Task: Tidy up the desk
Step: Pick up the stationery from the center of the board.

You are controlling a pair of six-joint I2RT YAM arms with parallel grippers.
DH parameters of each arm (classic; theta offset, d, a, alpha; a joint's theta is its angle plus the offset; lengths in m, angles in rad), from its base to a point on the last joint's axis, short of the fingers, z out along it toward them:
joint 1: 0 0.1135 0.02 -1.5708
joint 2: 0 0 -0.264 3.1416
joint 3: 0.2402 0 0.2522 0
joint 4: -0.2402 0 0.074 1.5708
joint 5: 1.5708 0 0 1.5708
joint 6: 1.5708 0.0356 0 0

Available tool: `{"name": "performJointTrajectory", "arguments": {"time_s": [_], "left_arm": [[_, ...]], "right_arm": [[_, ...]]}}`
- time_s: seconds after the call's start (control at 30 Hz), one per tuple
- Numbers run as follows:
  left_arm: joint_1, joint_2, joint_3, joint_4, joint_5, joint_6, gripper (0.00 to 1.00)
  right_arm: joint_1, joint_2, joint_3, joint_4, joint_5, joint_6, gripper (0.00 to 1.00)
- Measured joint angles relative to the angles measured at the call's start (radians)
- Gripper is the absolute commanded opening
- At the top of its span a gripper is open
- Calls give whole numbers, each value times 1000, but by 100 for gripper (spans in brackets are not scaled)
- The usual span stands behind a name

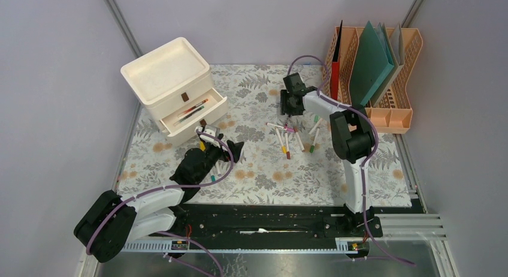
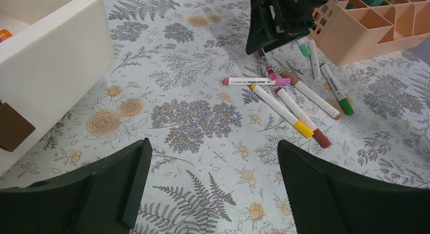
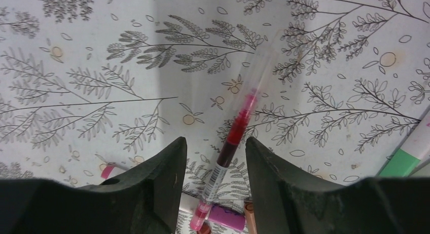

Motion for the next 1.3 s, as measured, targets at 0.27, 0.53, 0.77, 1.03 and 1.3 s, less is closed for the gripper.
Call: {"name": "performJointTrajectory", "arguments": {"time_s": [0.27, 0.53, 0.77, 1.03, 1.3], "left_arm": [[0, 2, 0, 0, 0, 0, 99], [0, 2, 0, 0, 13, 1, 99], [0, 2, -1, 26, 122, 24, 99], [0, 33, 38, 3, 253, -7, 99], [-66, 53, 56, 200, 400, -297, 99]], "right_arm": [[0, 27, 6, -20, 31, 8, 43], [0, 32, 14, -20, 30, 17, 17], [0, 31, 6, -7, 19, 24, 3], [-31, -143, -184, 58, -139, 25, 0], [-184, -631, -469, 219, -498, 9, 0]]}}
